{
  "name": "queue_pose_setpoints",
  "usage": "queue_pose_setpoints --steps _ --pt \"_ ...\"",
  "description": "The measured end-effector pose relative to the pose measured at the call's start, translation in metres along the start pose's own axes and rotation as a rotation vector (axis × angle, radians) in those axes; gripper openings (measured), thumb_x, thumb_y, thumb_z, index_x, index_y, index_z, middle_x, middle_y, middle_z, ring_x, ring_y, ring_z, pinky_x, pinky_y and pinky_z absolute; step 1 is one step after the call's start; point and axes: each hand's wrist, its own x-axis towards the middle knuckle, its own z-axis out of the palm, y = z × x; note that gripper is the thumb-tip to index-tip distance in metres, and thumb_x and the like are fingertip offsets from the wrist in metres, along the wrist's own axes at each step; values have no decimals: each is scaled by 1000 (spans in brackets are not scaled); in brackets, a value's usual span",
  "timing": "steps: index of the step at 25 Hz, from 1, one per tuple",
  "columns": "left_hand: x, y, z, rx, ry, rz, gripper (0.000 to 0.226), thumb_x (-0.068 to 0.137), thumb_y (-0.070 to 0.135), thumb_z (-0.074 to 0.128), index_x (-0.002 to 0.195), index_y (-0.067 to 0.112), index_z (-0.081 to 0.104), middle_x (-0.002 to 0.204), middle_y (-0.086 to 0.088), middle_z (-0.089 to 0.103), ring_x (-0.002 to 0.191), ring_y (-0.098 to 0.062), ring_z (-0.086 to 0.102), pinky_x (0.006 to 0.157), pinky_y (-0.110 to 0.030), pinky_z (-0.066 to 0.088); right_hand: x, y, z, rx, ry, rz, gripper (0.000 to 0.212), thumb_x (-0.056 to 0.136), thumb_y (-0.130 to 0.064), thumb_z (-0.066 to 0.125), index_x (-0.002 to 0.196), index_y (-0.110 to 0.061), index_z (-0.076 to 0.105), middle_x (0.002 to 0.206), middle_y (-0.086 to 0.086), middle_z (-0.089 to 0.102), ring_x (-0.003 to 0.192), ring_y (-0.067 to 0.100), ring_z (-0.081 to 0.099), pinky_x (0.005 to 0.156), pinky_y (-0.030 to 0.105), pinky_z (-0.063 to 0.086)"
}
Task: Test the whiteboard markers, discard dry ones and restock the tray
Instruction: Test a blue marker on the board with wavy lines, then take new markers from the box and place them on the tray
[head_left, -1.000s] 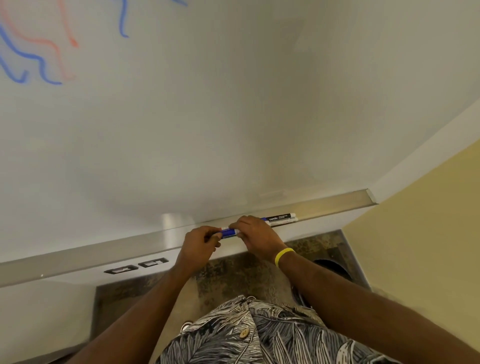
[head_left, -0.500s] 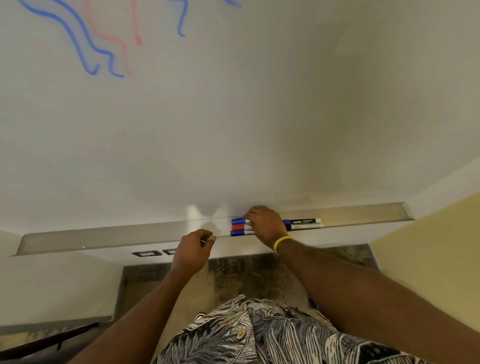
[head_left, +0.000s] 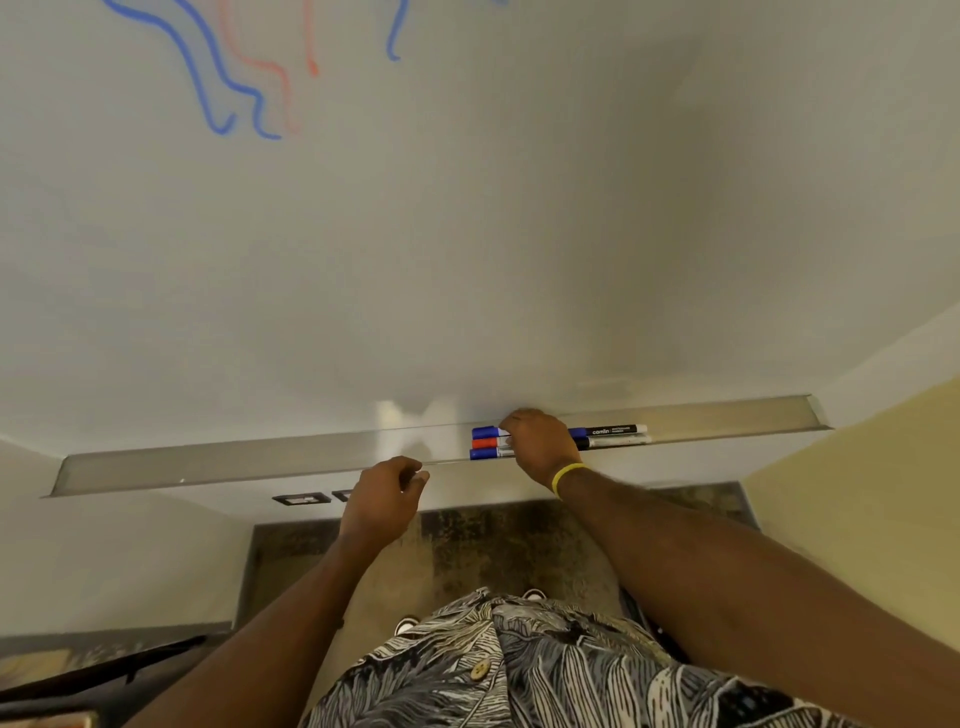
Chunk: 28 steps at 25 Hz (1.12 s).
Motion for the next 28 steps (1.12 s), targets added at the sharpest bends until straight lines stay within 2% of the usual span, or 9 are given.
queue_pose_setpoints --steps 4,7,10,13,15,19,22,28 --pt "3 -2 -4 23 18 57 37 97 35 57 126 14 62 118 -3 69 104 -15 63 87 -24 45 -12 -1 -4 31 28 20 36 93 -23 61 129 -17 58 124 6 62 112 23 57 98 34 46" --pt "9 -10 -6 165 1 156 45 96 43 54 134 19 55 134 -2 60 122 -18 55 102 -34 44 -26 -6 -3 90 60 36 43 98 -35 54 136 -16 52 135 5 57 123 22 51 103 35 42" --pt "10 -20 -10 371 -63 221 63 93 57 49 146 23 39 153 -1 40 141 -20 37 115 -41 30 -40 -18 2 83 2 18 64 95 -47 55 148 -16 37 152 6 41 140 24 37 115 37 32" --pt "2 -34 -17 494 -82 251 83 89 71 40 154 24 19 164 -3 13 151 -23 10 121 -47 12 -48 -37 8 60 -29 1 83 91 -60 53 155 -19 20 162 6 21 148 26 22 122 42 20" --pt "-3 -45 -23 548 -80 249 94 83 81 32 156 24 10 165 -3 0 152 -23 -3 121 -50 2 -50 -53 13 22 -34 -9 91 88 -68 49 157 -22 11 165 6 10 151 27 12 123 46 8" --pt "-17 -77 -36 602 -60 178 109 72 94 15 156 26 0 163 -4 -11 150 -25 -15 119 -55 -9 -44 -92 26 -35 -39 -37 104 76 -87 35 155 -33 -6 165 2 -13 152 25 -10 119 51 -11" --pt "-32 -103 -47 598 -22 102 114 68 98 13 156 27 -4 162 -3 -17 148 -27 -21 117 -56 -14 -36 -121 37 -50 -36 -78 109 70 -93 27 154 -36 -11 161 0 -24 149 26 -21 116 53 -17" --pt "-76 -152 -67 569 25 -127 117 65 99 5 155 25 -12 159 -7 -25 146 -29 -27 118 -59 -11 -17 -170 45 -106 -110 -262 115 68 -95 33 155 -34 -10 154 -2 -31 150 25 -19 116 52 -17"
